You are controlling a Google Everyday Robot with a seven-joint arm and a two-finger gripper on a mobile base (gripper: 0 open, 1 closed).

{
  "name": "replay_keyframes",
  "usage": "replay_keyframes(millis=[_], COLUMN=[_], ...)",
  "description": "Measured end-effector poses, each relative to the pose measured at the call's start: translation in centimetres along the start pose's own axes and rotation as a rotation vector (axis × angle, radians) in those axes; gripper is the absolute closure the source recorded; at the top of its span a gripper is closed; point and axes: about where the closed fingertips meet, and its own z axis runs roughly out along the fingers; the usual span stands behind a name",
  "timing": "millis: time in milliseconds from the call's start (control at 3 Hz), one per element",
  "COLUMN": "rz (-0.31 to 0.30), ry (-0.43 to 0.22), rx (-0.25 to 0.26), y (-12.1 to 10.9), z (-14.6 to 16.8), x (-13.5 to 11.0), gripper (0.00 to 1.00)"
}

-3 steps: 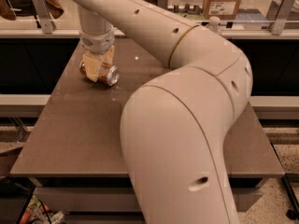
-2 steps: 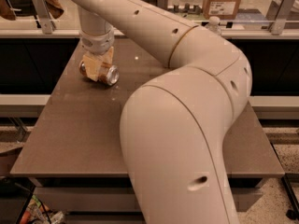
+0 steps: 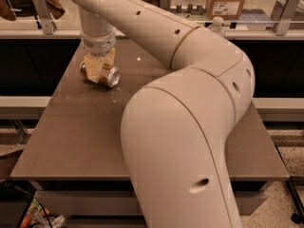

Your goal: Place orange can upright

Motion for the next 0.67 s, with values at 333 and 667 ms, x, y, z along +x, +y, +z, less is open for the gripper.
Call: replay_keyframes(millis=[333,667], rz=[0.001,0.005], ry=[-0.049,-0.130], rx=[0.028,0.072], y=[0.4,1.1], z=[-1.4,-3.4], x=[0.7,1.8], gripper=[1.00,1.00])
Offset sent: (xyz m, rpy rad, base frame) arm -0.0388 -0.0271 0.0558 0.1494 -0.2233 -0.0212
